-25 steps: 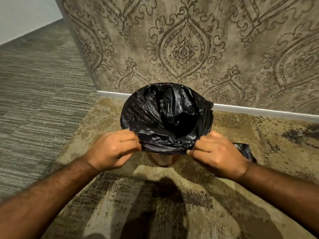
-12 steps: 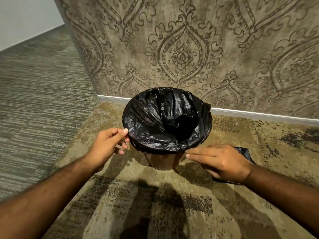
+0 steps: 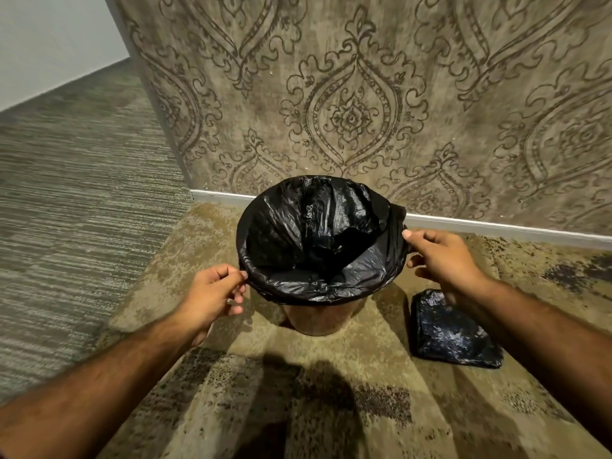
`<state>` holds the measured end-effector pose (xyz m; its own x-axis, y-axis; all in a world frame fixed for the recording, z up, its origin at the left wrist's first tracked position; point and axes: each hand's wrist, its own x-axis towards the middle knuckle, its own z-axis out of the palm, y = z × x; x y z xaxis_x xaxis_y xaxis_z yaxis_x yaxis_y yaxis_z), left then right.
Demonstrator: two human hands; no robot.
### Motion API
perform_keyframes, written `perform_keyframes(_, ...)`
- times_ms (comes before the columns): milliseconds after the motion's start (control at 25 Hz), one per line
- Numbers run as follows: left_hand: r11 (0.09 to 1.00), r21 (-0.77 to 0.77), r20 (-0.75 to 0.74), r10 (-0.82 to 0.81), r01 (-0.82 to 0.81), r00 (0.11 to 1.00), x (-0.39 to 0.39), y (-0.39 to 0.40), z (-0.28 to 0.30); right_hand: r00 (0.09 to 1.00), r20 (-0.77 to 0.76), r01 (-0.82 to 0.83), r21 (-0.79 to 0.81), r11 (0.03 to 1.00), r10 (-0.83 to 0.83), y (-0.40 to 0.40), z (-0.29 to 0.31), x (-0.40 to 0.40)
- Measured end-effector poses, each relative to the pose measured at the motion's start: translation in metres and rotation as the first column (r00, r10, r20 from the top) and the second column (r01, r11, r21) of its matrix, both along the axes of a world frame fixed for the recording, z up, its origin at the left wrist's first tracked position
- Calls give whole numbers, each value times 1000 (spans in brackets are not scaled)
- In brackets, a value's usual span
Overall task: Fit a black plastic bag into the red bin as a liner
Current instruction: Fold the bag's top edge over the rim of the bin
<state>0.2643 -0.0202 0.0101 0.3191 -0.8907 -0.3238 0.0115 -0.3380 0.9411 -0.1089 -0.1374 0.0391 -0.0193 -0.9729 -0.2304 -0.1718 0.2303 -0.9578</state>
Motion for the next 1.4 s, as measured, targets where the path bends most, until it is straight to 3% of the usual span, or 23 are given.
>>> perform_keyframes(160,996,82,31,-22,20,999,-13,-7,-9,998,-11,61,7,998,-61,-7,-3,-6)
perform_keyframes(280,999,32,-55,2,0,998,-16,-11,-4,971,-235,54,50,997,-40,-8,-19,-18)
perform_keyframes(400,999,-13,-82,40,-41,996,-9,-13,1,911,-398,-42,177,983,111,-5,-40,-28)
perform_keyframes(480,994,-26,-69,103,-105,992,-2,-18,4,913,-379,-69,218,974,150,-6,-42,-26)
perform_keyframes(600,989,-45,-51,141,-143,989,6,-28,9,944,-319,90,-5,996,-87,-17,-17,-13)
perform_keyframes(680,993,-54,-41,99,-101,994,6,-34,13,975,-139,159,-93,983,-171,-20,3,-4)
perform_keyframes(760,996,-65,-28,53,-54,998,1,-38,17,998,4,59,-12,998,-59,-15,15,6)
perform_keyframes(840,995,-81,-20,58,-59,998,-2,-42,19,997,-7,-81,74,994,81,-8,21,16)
perform_keyframes(920,994,-74,9,86,-85,996,2,-45,17,992,8,-127,61,990,127,-5,21,21)
perform_keyframes(1160,994,77,69,76,-81,995,12,-42,0,999,39,-21,10,1000,20,-4,25,26)
perform_keyframes(1400,981,-55,-31,185,-186,982,26,-68,31,998,1,-57,150,987,57,6,30,15)
